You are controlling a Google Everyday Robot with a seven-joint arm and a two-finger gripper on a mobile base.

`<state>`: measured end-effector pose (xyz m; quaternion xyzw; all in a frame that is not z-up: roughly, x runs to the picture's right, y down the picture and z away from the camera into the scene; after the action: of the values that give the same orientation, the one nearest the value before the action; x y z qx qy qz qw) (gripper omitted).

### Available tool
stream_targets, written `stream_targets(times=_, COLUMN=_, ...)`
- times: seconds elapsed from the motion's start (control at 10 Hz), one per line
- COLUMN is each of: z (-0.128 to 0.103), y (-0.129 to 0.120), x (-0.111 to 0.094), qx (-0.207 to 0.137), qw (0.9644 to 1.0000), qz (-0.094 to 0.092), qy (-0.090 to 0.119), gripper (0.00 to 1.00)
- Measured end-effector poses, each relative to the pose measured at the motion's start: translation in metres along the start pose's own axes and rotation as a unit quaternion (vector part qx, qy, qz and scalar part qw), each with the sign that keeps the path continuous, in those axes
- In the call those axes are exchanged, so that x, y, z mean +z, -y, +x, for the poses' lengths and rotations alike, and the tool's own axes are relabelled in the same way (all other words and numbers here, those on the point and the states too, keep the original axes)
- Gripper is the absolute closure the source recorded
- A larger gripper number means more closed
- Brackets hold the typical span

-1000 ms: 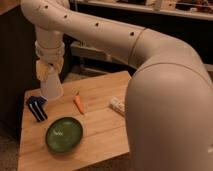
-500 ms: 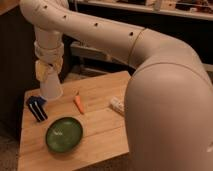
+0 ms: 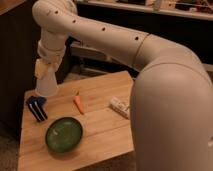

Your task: Place the ceramic cup over the eraser

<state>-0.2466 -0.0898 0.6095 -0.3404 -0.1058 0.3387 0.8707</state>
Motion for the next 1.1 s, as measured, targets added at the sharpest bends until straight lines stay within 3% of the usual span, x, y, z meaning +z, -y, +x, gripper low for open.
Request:
stream_targets(times=0.2, z=-0.024, y=-0.004, x=0.014, qx=-0.023, qw=0.9997, qz=-0.005, qy=0.01, gripper=1.0)
stream_targets(times=0.5, z=-0.047, y=-0.017, x=0.033, qx=-0.06, qw=0.9981, qz=-0.012, qy=0.002, gripper=1.0)
stream_targets(times=0.8, z=-0.05, y=-0.045, x=0.063, qx=-0.096, qw=0.995, qz=-0.02, qy=-0.021, gripper=1.0)
stream_targets(times=1.1, z=-0.046, y=-0.054, x=0.085, qx=-0.114, qw=0.9925, qz=-0.023, qy=-0.039, gripper=1.0)
